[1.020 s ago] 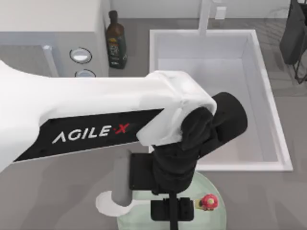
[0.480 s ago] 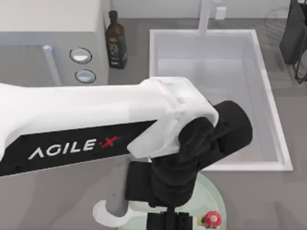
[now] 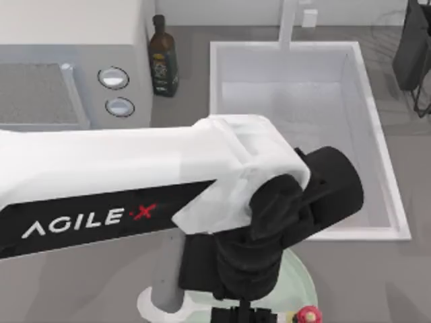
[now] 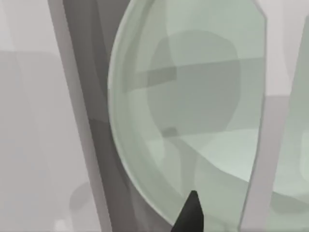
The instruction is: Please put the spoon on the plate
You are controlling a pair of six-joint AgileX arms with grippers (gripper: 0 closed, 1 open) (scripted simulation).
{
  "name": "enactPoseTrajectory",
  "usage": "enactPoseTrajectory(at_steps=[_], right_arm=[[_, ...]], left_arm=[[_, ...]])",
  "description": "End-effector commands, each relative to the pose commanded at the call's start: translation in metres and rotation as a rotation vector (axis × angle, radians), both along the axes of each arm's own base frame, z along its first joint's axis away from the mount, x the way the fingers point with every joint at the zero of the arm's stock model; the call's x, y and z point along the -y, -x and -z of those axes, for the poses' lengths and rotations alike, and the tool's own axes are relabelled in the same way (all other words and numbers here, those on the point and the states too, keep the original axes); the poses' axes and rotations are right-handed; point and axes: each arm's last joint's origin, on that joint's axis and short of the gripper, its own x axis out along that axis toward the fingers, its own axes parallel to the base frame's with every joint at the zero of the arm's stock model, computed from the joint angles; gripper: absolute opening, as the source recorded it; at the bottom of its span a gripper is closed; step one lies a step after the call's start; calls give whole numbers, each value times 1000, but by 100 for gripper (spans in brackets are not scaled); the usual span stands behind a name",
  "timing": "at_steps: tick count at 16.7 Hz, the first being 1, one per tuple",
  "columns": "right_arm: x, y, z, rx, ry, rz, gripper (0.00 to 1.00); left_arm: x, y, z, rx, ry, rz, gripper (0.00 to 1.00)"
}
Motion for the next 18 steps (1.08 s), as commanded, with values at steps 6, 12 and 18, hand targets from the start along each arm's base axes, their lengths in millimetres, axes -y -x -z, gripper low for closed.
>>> enactPoseTrajectory(at_steps=[6,12,18], right_arm=[[0,0,0,0,0,0,100],[0,0,0,0,0,0,100],[0,0,0,0,0,0,100]], left_arm=[[5,-14,13,38,25,-51,0],[6,-34,46,53,-12,-114,0],[2,-37,68,34,-57,-128,0]])
